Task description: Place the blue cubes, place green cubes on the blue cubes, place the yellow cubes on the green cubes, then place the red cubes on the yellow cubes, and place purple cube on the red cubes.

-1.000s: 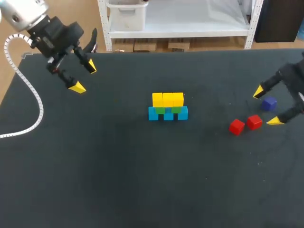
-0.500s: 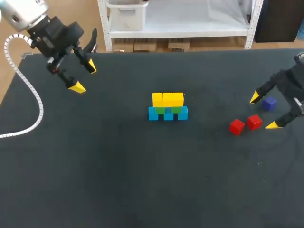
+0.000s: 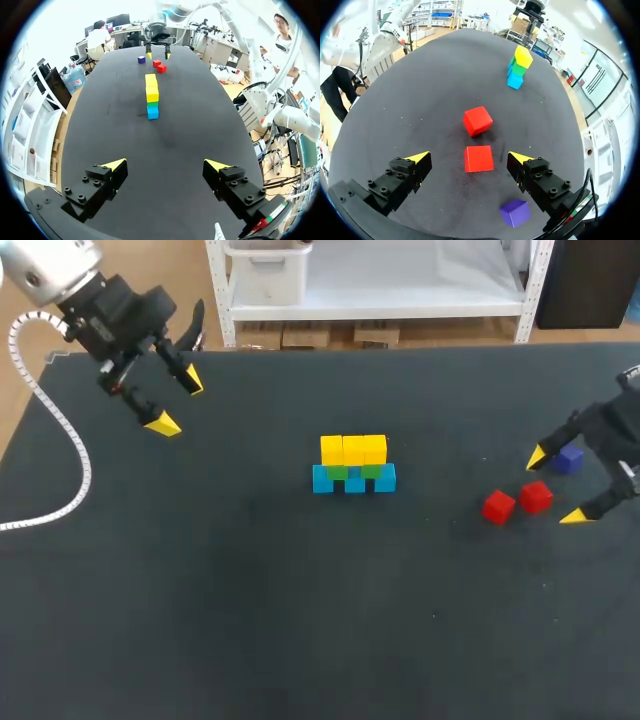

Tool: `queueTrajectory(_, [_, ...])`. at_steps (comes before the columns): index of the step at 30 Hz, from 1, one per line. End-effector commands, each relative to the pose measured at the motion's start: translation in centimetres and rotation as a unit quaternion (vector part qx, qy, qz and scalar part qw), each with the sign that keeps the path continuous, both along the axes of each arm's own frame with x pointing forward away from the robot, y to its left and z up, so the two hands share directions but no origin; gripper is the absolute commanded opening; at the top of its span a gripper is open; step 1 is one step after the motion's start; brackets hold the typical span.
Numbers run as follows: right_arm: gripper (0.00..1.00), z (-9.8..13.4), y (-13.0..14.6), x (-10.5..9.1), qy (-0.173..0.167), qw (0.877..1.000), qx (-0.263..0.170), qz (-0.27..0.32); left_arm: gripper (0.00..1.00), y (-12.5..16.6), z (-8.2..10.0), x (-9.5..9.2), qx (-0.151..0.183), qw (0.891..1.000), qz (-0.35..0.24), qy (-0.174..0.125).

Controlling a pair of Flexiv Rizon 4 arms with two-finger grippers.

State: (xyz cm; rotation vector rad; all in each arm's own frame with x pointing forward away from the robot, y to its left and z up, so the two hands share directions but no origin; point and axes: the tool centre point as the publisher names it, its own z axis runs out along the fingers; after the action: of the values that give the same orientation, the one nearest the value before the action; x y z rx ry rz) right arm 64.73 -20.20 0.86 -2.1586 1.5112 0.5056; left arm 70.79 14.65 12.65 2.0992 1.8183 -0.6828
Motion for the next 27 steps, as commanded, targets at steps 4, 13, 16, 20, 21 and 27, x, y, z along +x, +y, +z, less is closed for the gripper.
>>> queueTrajectory(4, [1.00, -0.19, -0.06, 1.02, 0.014, 1.000, -0.002, 0.017, 1.00, 0.03, -0.03, 0.04, 0.000, 1.000, -0.001, -0.001])
queueTrajectory(13, [1.00, -0.06, 0.00, 1.25, 0.028, 0.999, -0.016, 0.029, 1.00, 0.03, -0.03, 0.04, 0.000, 1.000, -0.001, -0.001])
queueTrajectory(16, [1.00, -0.15, -0.01, 1.23, 0.032, 0.999, -0.017, 0.030, 1.00, 0.03, -0.03, 0.04, 0.000, 1.000, -0.001, -0.001])
queueTrajectory(20, [1.00, -0.36, 0.12, 1.07, 0.036, 0.999, -0.019, 0.031, 1.00, 0.03, -0.03, 0.04, 0.000, 1.000, -0.001, -0.001])
queueTrajectory(21, [1.00, -0.46, 0.09, 1.03, 0.037, 0.999, -0.019, 0.030, 1.00, 0.03, -0.03, 0.04, 0.000, 1.000, -0.001, -0.001])
queueTrajectory(27, [0.94, -0.79, 0.00, 0.85, 0.040, 0.999, -0.019, 0.025, 1.00, 0.03, -0.03, 0.04, 0.000, 1.000, -0.001, -0.001])
